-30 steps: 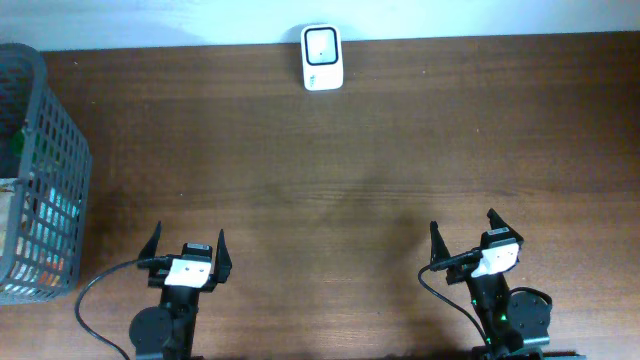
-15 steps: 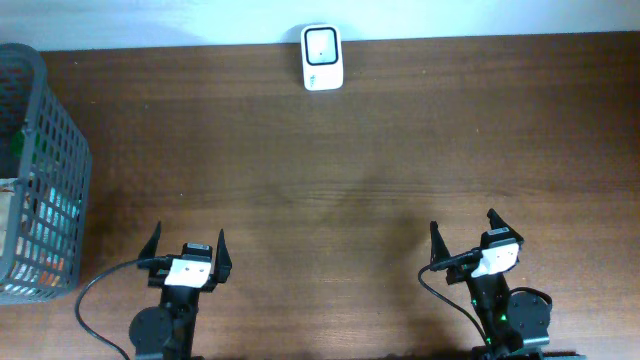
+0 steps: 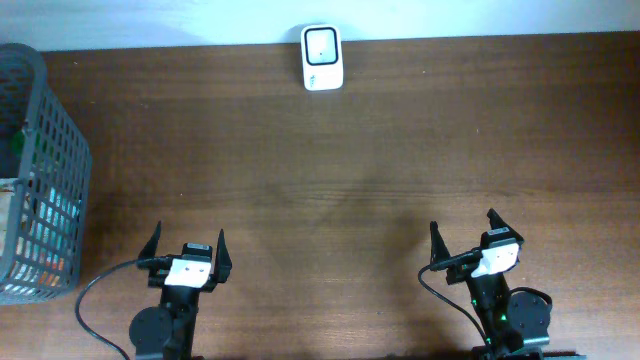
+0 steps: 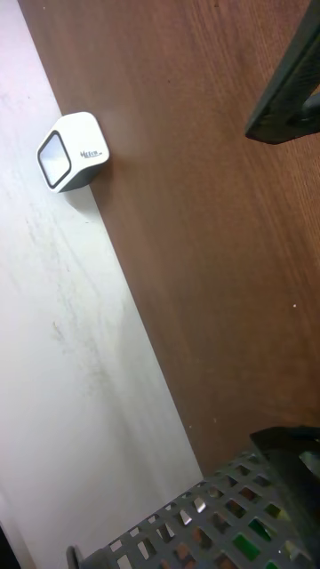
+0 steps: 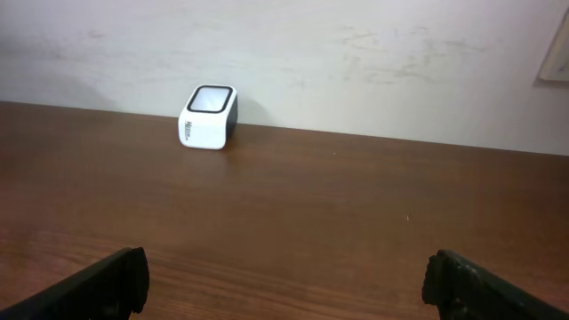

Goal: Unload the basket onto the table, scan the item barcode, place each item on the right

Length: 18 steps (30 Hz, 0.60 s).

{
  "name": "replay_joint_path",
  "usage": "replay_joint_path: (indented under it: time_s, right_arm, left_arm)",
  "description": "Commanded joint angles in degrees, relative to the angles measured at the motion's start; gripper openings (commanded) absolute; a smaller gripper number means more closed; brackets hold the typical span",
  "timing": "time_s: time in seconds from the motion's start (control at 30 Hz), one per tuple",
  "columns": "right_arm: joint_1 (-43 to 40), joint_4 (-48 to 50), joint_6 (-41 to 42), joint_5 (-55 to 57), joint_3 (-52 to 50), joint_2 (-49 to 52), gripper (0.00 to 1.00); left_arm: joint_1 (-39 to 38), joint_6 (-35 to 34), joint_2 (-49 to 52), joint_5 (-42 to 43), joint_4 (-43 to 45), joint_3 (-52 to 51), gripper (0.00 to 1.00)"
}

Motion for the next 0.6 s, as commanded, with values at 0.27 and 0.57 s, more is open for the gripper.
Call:
replay_joint_path:
  time_s: [0.27, 0.57]
  right_arm:
    - [-0.09, 0.04, 0.24, -0.35, -0.52, -0.13, 0.98]
    - [-0.09, 0.04, 0.24, -0.33, -0.52, -0.13, 0.98]
  left_arm:
    - [0.13, 1.11, -0.5, -0.81, 0.11, -0.39, 0.99]
    - [0.13, 1.11, -0.5, -0.83, 1.01, -0.39, 0.99]
